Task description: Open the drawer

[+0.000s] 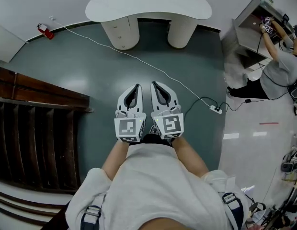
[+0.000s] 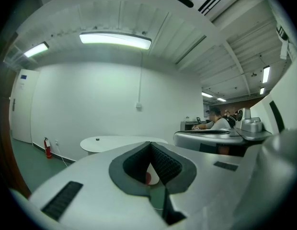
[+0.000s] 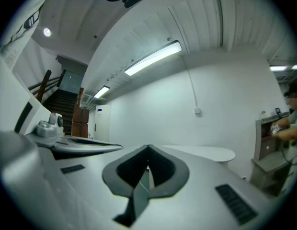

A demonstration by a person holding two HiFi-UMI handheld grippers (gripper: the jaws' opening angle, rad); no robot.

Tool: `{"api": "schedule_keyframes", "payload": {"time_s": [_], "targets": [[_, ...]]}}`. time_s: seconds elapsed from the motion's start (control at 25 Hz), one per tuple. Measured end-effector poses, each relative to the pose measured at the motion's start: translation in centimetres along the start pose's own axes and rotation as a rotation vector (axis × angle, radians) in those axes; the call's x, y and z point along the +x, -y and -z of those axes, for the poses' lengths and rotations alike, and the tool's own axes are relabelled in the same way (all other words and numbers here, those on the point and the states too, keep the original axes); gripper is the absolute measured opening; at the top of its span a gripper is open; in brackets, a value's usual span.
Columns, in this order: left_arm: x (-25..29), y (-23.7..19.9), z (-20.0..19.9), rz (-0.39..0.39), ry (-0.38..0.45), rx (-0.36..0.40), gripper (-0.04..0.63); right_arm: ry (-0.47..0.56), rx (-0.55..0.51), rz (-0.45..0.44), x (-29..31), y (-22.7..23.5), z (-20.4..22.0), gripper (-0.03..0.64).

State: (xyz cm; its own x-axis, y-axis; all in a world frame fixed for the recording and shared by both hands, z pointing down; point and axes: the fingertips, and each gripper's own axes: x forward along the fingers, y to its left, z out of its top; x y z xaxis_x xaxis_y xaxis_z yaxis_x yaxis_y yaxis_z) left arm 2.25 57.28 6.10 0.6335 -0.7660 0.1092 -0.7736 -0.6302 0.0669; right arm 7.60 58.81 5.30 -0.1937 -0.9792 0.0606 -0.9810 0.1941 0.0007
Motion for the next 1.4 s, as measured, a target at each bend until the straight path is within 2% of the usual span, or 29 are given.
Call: {"api": "schedule_keyframes", "payload": {"time_s": [0.28,0.64,0.96,1.08,1.4], "targets": [[2.7,-0.2,1.6,-0.014,-0.036,-0.001,0.006,-0.019,0.012,-0.016,1.8,2.1,1.5,0.012],[9.0,-4.7,3.0,-0.006,-0.061,-0.025,0.006,-0.062,0.014,-0.006,8.5,4.1,3.5,0.012],[16.7,-11.9,1.1,0.026,-0.071,-0.031,0.006,-0.082,0.032,0.039,18.6,6.1,2.5,0.012],[19.3,-15.1,0.6,0.034,-0.063,-0.039,0.006,-0.092,0.003,0.047,22.6,5.8,2.4,0.012],[23.6,-19.9,-0.8,0.03,-0.035,-0.058,0.006,-0.089,-0.012,0.035,29.0,6.1,1.2,0.012]]}}
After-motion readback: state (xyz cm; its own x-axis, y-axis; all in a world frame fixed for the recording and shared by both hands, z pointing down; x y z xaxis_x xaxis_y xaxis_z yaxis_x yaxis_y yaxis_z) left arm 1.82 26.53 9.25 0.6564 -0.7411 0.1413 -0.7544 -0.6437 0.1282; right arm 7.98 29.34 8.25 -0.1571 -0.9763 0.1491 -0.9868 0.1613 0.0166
